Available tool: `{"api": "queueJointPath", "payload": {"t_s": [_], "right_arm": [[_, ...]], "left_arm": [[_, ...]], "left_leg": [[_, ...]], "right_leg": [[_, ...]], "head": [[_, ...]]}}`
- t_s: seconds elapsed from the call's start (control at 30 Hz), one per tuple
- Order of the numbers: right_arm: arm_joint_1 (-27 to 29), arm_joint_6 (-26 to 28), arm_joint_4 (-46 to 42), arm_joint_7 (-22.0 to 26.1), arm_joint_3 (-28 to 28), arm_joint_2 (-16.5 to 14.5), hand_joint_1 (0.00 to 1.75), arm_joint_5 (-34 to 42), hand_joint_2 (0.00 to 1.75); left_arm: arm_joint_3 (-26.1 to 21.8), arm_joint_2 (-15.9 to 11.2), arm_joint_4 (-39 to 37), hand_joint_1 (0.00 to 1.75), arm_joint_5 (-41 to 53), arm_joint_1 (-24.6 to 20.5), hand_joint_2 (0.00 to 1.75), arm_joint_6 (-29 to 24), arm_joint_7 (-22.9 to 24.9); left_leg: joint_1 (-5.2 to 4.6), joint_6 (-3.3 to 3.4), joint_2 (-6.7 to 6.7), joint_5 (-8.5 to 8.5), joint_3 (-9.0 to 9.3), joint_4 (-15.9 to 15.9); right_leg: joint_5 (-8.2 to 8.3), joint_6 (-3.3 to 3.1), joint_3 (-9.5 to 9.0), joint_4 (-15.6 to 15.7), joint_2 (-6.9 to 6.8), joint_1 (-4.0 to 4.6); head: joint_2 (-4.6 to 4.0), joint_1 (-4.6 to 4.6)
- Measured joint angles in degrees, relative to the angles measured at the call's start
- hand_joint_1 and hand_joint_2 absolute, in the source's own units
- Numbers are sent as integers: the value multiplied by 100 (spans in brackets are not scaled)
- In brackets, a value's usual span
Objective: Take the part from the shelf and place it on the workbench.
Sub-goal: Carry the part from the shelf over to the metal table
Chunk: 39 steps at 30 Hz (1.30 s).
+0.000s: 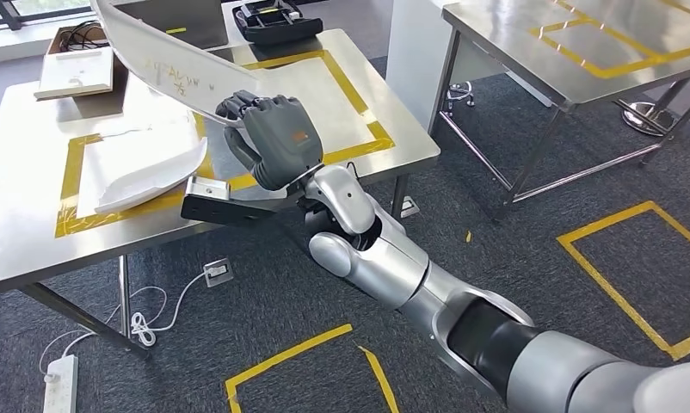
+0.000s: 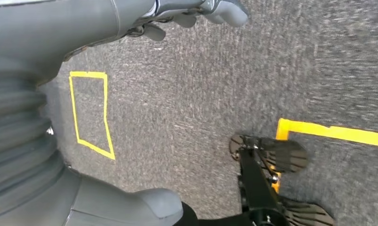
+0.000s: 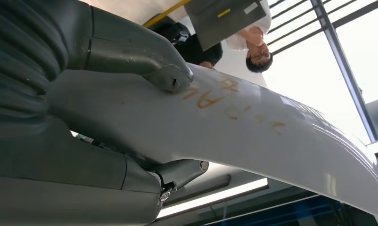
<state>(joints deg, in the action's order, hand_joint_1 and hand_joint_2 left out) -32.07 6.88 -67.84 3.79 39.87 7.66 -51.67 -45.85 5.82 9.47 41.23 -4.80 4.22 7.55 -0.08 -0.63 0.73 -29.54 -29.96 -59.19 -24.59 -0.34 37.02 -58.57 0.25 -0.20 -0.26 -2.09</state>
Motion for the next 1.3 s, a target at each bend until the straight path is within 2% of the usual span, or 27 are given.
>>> {"api": "queueJointPath", "payload": {"t_s": [0.07, 0.1, 0.2, 0.23, 0.27, 0.3, 0.37, 0.4, 0.43, 0.5, 0.57, 0.63, 0.7, 0.73, 0.77, 0.8, 0.9, 0.93, 0.97, 1.03, 1.07, 1.1, 1.13, 1.2, 1.23, 1.27, 1.3], "right_arm": [[-61, 16, 19, 5, 1, -15, 175, 8, 175], [-80, 24, 27, 7, 3, -23, 175, 14, 175], [-79, 48, 64, 5, 9, -27, 175, 39, 175], [-69, 57, 78, 3, 10, -27, 175, 44, 175], [-60, 67, 92, 1, 10, -27, 175, 47, 175], [-56, 75, 104, 0, 10, -27, 175, 49, 175], [-52, 90, 124, 1, 15, -27, 175, 50, 175], [-53, 95, 134, 2, 21, -31, 175, 50, 175], [-51, 94, 144, 0, 29, -36, 175, 52, 175], [-64, 93, 156, -2, 40, -44, 175, 58, 175], [-83, 98, 162, 1, 44, -44, 175, 61, 175], [-87, 98, 175, 2, 51, -43, 175, 63, 175], [-75, 95, 203, 4, 58, -38, 175, 79, 175], [-70, 92, 221, 6, 61, -35, 175, 93, 175], [-70, 91, 240, 11, 62, -31, 175, 108, 175], [-72, 91, 257, 18, 63, -25, 175, 124, 175], [-86, 88, 304, 49, 67, 2, 175, 155, 175], [-91, 86, 315, 57, 69, 9, 175, 159, 175], [-101, 86, 322, 63, 70, 14, 175, 163, 175], [-127, 89, 324, 67, 72, 13, 175, 167, 175], [-142, 92, 325, 68, 72, 11, 175, 169, 175], [-152, 91, 326, 69, 72, 10, 175, 172, 175], [-157, 91, 327, 72, 73, 9, 175, 173, 175], [-157, 89, 336, 72, 75, 8, 175, 175, 175], [-155, 88, 342, 71, 76, 8, 175, 179, 175], [-155, 86, 349, 67, 76, 8, 175, 192, 175], [-159, 83, 363, 57, 76, 8, 175, 221, 175]], "left_arm": [[-1, 1, 5, 0, 6, -10, 175, 4, -11], [-1, 5, 7, 0, 13, -20, 175, 7, -16], [-1, 21, 5, 0, 33, -19, 175, 13, -11], [-1, 21, 5, 0, 35, -10, 175, 13, -5], [-1, 20, 5, 0, 39, -3, 175, 13, -2], [-1, 18, 6, 0, 41, 0, 175, 13, 1], [-1, 13, 3, 0, 47, 9, 175, 13, 2], [-1, 10, 0, 0, 49, 14, 175, 13, 4], [0, 10, -3, 0, 50, 19, 175, 13, 9], [1, 10, -4, 0, 51, 16, 175, 13, 10], [-1, 15, -3, 0, 52, 7, 175, 13, 5], [-1, 12, -1, 0, 53, -2, 175, 13, 2], [-1, 7, -2, 0, 62, -5, 175, 17, 1], [-1, 6, -2, 0, 70, -2, 175, 21, 2], [-1, 6, -3, 0, 81, 0, 175, 24, 2], [-1, 6, -3, 0, 93, 0, 175, 26, 3], [0, 5, -4, 0, 112, -10, 175, 26, 4], [0, 4, -3, 0, 113, -15, 175, 26, 6], [0, 2, -1, 0, 113, -20, 175, 27, 7], [-1, -5, 8, 0, 113, -26, 175, 27, 6], [-1, -7, 11, 0, 113, -32, 175, 28, 4], [0, -4, 14, 0, 113, -41, 175, 29, 3], [1, -1, 14, 0, 113, -48, 175, 30, 2], [1, 5, 13, 0, 113, -46, 175, 32, 7], [1, 3, 13, 0, 114, -37, 175, 32, 10], [1, -2, 14, 0, 119, -29, 175, 32, 13], [1, -7, 14, 0, 125, -23, 175, 32, 14]], "left_leg": [[12, -69, -11, -32, -52, -239], [22, -99, -16, -102, -195, -493], [35, -132, -24, -490, -875, -1422], [35, -123, -26, -570, -1033, -1530], [35, -108, -28, -550, -1108, -1463], [34, -88, -31, -384, -1099, -1210], [20, -42, -40, 271, -994, -473], [8, -17, -46, 541, -941, -189], [-5, 8, -48, 720, -914, -20], [-10, 71, -55, 729, -845, 75], [12, 142, -51, 688, -731, 145], [27, 196, -39, 602, -597, 184], [27, 216, -28, 479, -462, 191], [25, 214, -18, 409, -380, 191], [24, 207, -10, 335, -285, 190], [24, 196, -4, 255, -180, 190], [11, 133, 8, 1, 70, 164], [6, 103, 11, -83, 115, 169], [-1, 67, 14, -126, 184, 138], [4, -4, 8, -164, 263, 87], [8, -35, 0, -139, 249, -62], [14, -58, -9, -149, 137, -289], [21, -81, -20, -198, -63, -617], [26, -119, -30, -499, -577, -1285], [27, -126, -32, -678, -777, -1449], [28, -123, -33, -770, -899, -1444], [29, -112, -35, -718, -936, -1270]], "right_leg": [[-44, -89, -145, 21, 7, -15], [-80, -120, -215, 24, 7, -19], [-238, -155, -382, 24, 13, -11], [-302, -154, -455, 24, 19, -10], [-373, -150, -541, 23, 25, -11], [-450, -143, -640, 24, 28, -12], [-610, -110, -810, 16, 28, -6], [-677, -79, -866, 24, 35, 1], [-724, -46, -906, 49, 43, 7], [-719, 27, -956, 63, 62, 19], [-612, 80, -809, -244, 50, 17], [-636, 115, -342, -932, 31, 5], [-966, 142, 174, -1506, 27, -3], [-1131, 155, 338, -1585, 26, -6], [-1193, 160, 424, -1510, 23, -9], [-1078, 157, 428, -1272, 16, -11], [-122, 116, 260, -224, -28, -1], [71, 98, 211, -40, -39, 12], [133, 73, 176, 44, -35, 18], [118, -5, 31, 61, -13, 12], [105, -53, -45, 76, -5, 2], [76, -96, -120, 75, -4, -2], [34, -128, -178, 75, -5, -3], [-76, -157, -284, 75, 4, -3], [-138, -155, -346, 75, 13, -4], [-205, -149, -424, 75, 21, -6], [-274, -140, -513, 75, 26, -8]], "head": [[0, 6], [0, 12], [0, 18], [0, 19], [0, 20], [0, 20], [0, 31], [0, 38], [0, 47], [0, 39], [0, 16], [0, 5], [0, 3], [0, 2], [0, 3], [0, 3], [0, 12], [0, 17], [0, 21], [0, 19], [0, 24], [0, 27], [0, 31], [0, 38], [0, 40], [0, 41], [0, 40]]}}
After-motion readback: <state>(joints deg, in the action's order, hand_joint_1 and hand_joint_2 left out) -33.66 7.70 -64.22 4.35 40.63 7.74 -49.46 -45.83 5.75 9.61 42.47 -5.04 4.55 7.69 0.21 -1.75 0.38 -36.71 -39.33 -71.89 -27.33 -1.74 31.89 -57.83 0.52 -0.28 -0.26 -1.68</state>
